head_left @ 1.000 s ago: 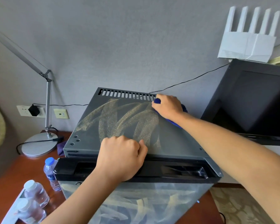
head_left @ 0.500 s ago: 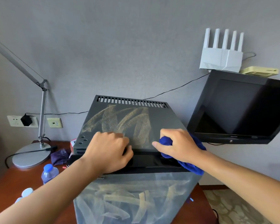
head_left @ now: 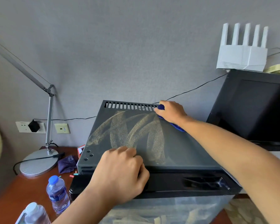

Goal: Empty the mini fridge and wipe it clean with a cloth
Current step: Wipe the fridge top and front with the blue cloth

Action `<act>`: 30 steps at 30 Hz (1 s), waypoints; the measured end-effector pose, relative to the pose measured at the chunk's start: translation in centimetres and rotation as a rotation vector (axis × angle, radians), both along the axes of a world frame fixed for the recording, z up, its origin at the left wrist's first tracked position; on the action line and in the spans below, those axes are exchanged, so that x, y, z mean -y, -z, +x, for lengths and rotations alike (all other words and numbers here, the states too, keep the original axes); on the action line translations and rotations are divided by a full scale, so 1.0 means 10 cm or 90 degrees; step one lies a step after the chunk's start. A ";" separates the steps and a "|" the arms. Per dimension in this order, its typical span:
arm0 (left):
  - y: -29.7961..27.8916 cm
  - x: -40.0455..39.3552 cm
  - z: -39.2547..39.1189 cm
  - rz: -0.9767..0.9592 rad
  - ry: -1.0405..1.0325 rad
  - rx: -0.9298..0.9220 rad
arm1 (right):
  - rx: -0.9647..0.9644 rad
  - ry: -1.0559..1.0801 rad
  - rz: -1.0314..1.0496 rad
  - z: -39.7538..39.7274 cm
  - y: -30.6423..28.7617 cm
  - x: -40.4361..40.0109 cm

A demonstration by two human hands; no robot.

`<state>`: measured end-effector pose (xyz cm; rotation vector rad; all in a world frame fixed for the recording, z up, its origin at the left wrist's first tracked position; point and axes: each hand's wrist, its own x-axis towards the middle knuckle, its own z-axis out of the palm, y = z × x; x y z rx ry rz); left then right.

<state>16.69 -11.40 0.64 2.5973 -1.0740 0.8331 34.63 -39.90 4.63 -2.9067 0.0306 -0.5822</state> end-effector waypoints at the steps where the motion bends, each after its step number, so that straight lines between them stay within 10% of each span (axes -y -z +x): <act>1: 0.01 0.00 0.01 0.002 -0.003 -0.001 | -0.002 0.001 0.005 0.10 -0.01 -0.02; 30: -0.04 -0.01 -0.06 0.019 -0.048 -0.014 | 0.081 -0.173 0.044 -2.02 0.21 -0.48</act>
